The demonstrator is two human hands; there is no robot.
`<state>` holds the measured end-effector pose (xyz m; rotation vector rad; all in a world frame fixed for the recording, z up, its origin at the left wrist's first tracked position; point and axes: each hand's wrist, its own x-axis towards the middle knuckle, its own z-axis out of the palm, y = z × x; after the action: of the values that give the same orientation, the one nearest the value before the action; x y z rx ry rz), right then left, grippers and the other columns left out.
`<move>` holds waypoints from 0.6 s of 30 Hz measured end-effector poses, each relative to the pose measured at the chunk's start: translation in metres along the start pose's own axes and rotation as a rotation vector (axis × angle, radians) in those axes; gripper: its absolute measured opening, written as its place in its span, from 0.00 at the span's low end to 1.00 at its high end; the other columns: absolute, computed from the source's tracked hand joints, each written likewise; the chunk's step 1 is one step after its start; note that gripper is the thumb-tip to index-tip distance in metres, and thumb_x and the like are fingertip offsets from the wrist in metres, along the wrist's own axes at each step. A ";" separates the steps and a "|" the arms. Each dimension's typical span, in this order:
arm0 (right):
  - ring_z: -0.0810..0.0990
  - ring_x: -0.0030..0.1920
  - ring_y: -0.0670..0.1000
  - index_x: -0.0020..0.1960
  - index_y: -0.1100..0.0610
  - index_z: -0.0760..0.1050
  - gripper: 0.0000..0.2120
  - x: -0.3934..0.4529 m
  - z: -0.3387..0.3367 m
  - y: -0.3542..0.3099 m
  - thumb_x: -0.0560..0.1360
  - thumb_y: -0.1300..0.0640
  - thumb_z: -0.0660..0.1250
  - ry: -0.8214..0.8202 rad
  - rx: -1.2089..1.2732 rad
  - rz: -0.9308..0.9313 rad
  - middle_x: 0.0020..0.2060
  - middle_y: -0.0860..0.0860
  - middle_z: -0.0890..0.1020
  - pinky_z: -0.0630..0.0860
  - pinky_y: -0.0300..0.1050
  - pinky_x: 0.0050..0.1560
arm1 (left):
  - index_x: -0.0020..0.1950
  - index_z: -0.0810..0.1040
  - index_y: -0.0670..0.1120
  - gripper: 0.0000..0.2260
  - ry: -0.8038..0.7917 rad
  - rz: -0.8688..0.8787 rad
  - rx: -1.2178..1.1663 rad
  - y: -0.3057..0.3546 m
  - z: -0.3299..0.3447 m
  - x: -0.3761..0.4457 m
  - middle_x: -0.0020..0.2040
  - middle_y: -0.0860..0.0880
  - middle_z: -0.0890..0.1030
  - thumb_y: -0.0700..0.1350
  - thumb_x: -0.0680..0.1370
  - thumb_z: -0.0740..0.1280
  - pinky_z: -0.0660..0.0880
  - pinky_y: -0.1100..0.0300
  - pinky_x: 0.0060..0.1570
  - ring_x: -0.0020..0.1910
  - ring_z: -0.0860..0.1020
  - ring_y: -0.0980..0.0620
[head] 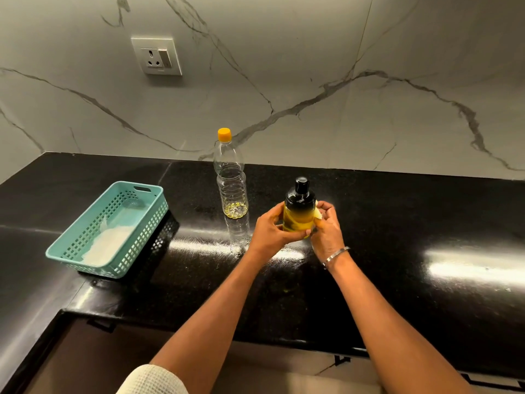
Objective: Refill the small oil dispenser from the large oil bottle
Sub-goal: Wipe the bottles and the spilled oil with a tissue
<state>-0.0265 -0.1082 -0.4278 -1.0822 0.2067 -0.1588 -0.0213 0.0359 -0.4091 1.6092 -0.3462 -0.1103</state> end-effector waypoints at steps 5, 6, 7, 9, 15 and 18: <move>0.77 0.42 0.54 0.48 0.55 0.75 0.10 -0.003 -0.002 0.001 0.78 0.65 0.58 -0.026 -0.011 0.009 0.41 0.54 0.80 0.74 0.50 0.44 | 0.60 0.78 0.48 0.26 -0.054 0.009 0.083 0.005 -0.002 0.003 0.54 0.51 0.83 0.44 0.64 0.81 0.76 0.56 0.58 0.55 0.81 0.54; 0.78 0.43 0.54 0.48 0.56 0.76 0.10 -0.004 -0.002 0.002 0.79 0.64 0.57 -0.026 0.001 0.013 0.41 0.54 0.80 0.74 0.52 0.46 | 0.59 0.78 0.50 0.26 -0.054 0.011 0.116 0.005 -0.003 0.003 0.54 0.52 0.83 0.47 0.63 0.81 0.75 0.54 0.59 0.55 0.80 0.55; 0.78 0.44 0.55 0.48 0.56 0.76 0.10 -0.004 -0.001 0.001 0.79 0.63 0.56 -0.027 0.016 0.019 0.42 0.55 0.80 0.75 0.54 0.48 | 0.59 0.78 0.52 0.27 -0.048 0.010 0.143 0.005 -0.003 0.004 0.55 0.53 0.82 0.50 0.63 0.81 0.75 0.52 0.60 0.56 0.79 0.56; 0.79 0.43 0.53 0.49 0.57 0.77 0.12 -0.006 -0.001 0.001 0.81 0.61 0.55 -0.021 0.039 0.033 0.40 0.53 0.81 0.75 0.53 0.50 | 0.59 0.78 0.54 0.28 -0.024 -0.002 0.184 0.003 -0.004 0.005 0.57 0.54 0.80 0.52 0.61 0.81 0.74 0.50 0.62 0.57 0.78 0.57; 0.80 0.43 0.52 0.48 0.57 0.75 0.10 -0.011 -0.002 0.009 0.81 0.60 0.55 0.030 0.055 0.034 0.40 0.54 0.81 0.79 0.46 0.42 | 0.61 0.78 0.52 0.30 -0.006 -0.007 0.189 0.002 -0.006 0.006 0.59 0.53 0.78 0.53 0.61 0.81 0.74 0.48 0.62 0.58 0.77 0.57; 0.79 0.50 0.59 0.52 0.60 0.76 0.11 -0.012 -0.005 0.018 0.80 0.59 0.56 0.035 0.101 0.082 0.46 0.59 0.81 0.80 0.53 0.47 | 0.61 0.79 0.54 0.29 -0.025 -0.012 0.186 0.004 -0.005 0.007 0.59 0.54 0.78 0.52 0.62 0.81 0.74 0.47 0.62 0.58 0.77 0.57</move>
<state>-0.0388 -0.1015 -0.4455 -0.9698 0.2712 -0.1133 -0.0141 0.0386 -0.4043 1.7951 -0.3748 -0.1105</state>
